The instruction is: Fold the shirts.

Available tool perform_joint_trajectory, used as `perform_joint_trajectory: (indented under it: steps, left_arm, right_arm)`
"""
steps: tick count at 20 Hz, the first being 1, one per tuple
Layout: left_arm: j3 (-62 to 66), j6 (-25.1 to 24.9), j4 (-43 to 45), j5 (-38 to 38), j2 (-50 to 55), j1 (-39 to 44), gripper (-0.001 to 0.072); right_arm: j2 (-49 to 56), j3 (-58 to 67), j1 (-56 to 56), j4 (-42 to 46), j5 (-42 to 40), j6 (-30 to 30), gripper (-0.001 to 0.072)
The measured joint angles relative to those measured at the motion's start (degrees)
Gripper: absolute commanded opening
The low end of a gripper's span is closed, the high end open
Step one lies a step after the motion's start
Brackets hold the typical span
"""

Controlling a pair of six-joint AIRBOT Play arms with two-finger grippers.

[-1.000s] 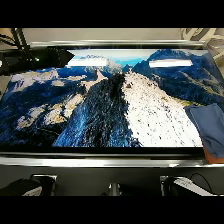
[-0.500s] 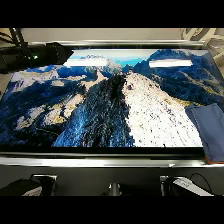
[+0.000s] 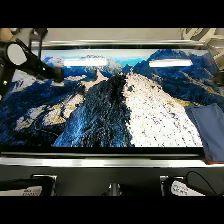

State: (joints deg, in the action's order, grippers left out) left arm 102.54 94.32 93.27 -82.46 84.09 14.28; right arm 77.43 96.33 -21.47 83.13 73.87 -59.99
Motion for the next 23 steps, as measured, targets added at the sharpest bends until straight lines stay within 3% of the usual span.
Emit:
perform_joint_trajectory:
  steps: [3,7,23]
  left_arm:
    - [-5.2,-0.4,0.5,-2.9,-2.6,-0.7,0.0557]
    - [-8.2,1.4,0.9,0.1,-5.3,-1.7,0.0556]
    - [-9.2,2.2,1.0,1.8,-4.7,-2.1,0.0557]
  right_arm:
    - [3.6,0.7,8.0,1.0,11.4,-0.9,0.0669]
    - [5.5,1.0,12.0,2.0,18.4,-1.1,0.0669]
    - [6.1,1.1,13.5,2.6,21.6,-1.3,0.0669]
